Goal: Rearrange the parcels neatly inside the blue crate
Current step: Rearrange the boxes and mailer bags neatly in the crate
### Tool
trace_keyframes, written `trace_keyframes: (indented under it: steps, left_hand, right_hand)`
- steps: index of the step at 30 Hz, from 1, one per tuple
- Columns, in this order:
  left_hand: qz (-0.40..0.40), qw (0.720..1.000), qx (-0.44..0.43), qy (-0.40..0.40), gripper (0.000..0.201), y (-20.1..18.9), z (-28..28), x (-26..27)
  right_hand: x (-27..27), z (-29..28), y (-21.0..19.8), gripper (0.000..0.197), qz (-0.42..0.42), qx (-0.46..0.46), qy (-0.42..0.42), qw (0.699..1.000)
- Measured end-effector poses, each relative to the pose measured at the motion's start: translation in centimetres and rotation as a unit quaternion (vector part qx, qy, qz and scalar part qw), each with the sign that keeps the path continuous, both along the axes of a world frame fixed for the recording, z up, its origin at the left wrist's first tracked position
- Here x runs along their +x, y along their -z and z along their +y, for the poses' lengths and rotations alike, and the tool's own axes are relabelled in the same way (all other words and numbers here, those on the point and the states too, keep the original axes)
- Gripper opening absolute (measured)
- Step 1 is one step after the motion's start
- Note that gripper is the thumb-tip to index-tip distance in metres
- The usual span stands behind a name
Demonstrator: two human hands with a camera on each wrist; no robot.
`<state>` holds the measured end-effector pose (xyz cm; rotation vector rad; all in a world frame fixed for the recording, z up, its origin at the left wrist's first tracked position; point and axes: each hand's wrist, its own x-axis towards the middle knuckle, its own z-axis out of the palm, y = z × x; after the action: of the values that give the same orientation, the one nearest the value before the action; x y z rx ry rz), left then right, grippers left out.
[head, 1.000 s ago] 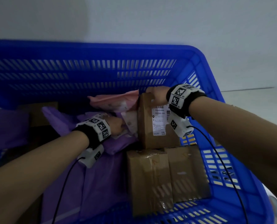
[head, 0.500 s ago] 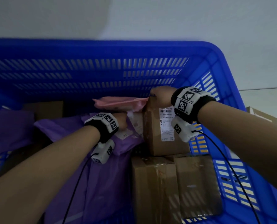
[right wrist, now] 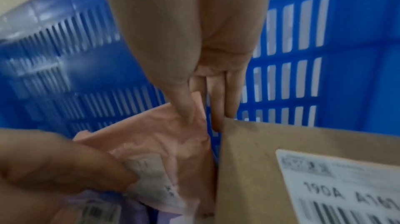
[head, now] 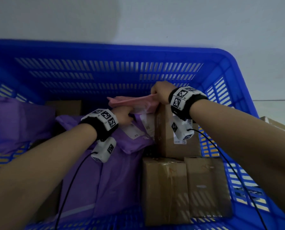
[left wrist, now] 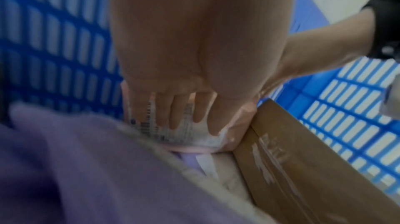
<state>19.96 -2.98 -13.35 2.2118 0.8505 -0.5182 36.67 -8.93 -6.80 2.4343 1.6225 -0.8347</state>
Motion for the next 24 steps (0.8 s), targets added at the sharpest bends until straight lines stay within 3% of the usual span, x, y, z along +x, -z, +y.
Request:
trace_keyframes:
  steps: [9, 12, 15, 18, 24]
  left_hand:
    - [-0.038, 0.996, 0.072, -0.029, 0.05, -4.7, -0.2, -2.9]
    - [-0.056, 0.993, 0.099, -0.038, 0.041, -6.5, -0.4, -3.5]
    - [-0.077, 0.984, 0.141, -0.078, 0.049, -8.2, -0.1, -4.5]
    - [-0.098, 0.978, 0.159, -0.096, 0.038, -9.7, 0.2, -5.5]
    - [-0.208, 0.927, 0.238, -0.202, 0.047, -11.3, 0.6, -6.3]
  right_hand:
    - [-2.0, -1.5, -3.3, 0.023, -0.018, 0.134, 0.006, 0.991]
    - [-2.6, -2.2, -4.8, 0.026, -0.001, 0.194, 0.036, 0.98]
    - [-2.8, -2.6, -6.2, 0.029, -0.008, 0.222, 0.043, 0.974]
    - [-2.6, -3.0, -7.3, 0.026, -0.003, 0.237, 0.063, 0.97]
    - [-1.9, -4.0, -9.5, 0.025, 0.028, 0.274, 0.088, 0.957]
